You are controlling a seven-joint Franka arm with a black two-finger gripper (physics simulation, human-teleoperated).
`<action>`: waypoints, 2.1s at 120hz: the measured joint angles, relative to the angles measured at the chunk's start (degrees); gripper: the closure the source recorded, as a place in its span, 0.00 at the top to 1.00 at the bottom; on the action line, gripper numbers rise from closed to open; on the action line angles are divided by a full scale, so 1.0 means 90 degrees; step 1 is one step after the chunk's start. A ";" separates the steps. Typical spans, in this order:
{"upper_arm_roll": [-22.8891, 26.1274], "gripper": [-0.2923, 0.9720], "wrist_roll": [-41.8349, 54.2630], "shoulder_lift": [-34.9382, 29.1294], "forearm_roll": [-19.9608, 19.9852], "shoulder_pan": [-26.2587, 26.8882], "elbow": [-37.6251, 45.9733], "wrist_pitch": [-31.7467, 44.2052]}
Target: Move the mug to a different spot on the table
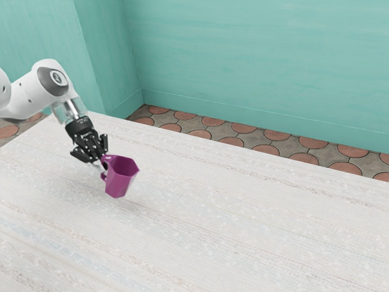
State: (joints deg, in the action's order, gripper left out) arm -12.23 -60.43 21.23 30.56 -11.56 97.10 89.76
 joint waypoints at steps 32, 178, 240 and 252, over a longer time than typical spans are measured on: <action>0.0100 0.15 -0.0068 -0.0415 0.0246 0.0137 0.0594 -0.0328; 0.1083 0.15 0.1464 -0.0337 0.2093 0.0248 0.1886 0.1888; 0.1082 0.15 0.2020 -0.0041 0.2074 0.0042 0.1727 0.2030; 0.1083 0.15 0.2100 0.0039 0.2068 0.0008 0.1641 0.2028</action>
State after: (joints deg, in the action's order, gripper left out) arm -2.48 -41.53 21.58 49.17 -11.48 111.87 108.02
